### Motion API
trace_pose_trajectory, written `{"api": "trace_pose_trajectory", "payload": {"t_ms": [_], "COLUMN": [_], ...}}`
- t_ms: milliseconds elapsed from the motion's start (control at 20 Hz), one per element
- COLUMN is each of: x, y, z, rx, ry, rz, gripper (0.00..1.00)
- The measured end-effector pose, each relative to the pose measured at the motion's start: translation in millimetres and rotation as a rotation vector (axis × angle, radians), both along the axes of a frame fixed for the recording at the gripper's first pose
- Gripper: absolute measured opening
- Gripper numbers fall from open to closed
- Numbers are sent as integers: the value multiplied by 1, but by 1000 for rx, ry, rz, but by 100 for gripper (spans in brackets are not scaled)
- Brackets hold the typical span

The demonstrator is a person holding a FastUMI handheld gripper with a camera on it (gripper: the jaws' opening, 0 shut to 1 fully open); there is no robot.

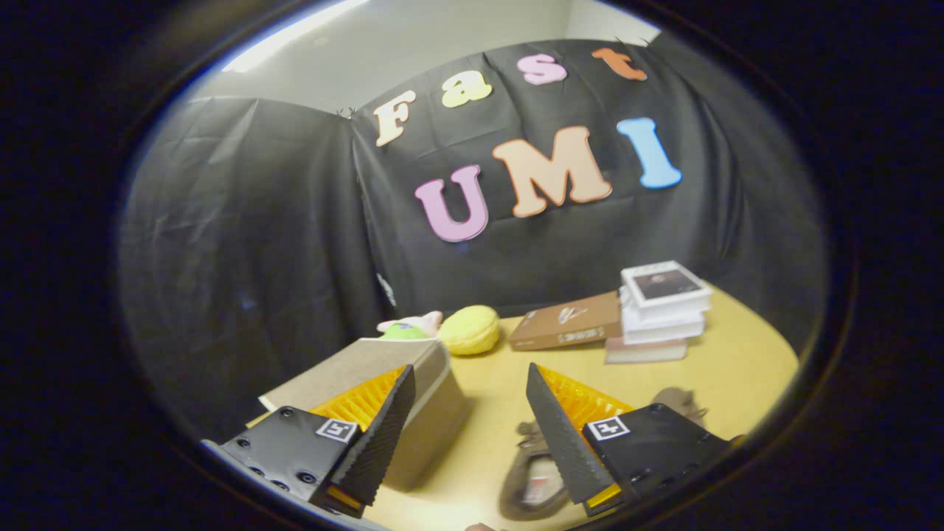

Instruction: Open the storage box then place both shoes into the box .Put the left shoe in first, then the right shoe, with the right side of both shoes facing outward in a uniform manner.

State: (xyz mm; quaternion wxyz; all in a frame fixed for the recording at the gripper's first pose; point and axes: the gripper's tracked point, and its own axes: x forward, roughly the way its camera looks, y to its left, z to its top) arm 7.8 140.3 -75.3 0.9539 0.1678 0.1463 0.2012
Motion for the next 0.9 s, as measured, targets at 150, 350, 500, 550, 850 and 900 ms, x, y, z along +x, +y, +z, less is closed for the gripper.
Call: {"api": "trace_pose_trajectory", "payload": {"t_ms": [150, 350, 500, 550, 850, 900], "x": [-5, -10, -17, -21, -24, -24], "y": [22, 53, 74, 78, 99, 101], "z": [-17, -43, -61, -62, -82, -87], "rx": [113, 305, 408, 428, 622, 647], "ry": [109, 277, 391, 413, 548, 576], "rz": [53, 129, 171, 183, 207, 205], "gripper": [97, 100, 100, 100, 100, 100]}}
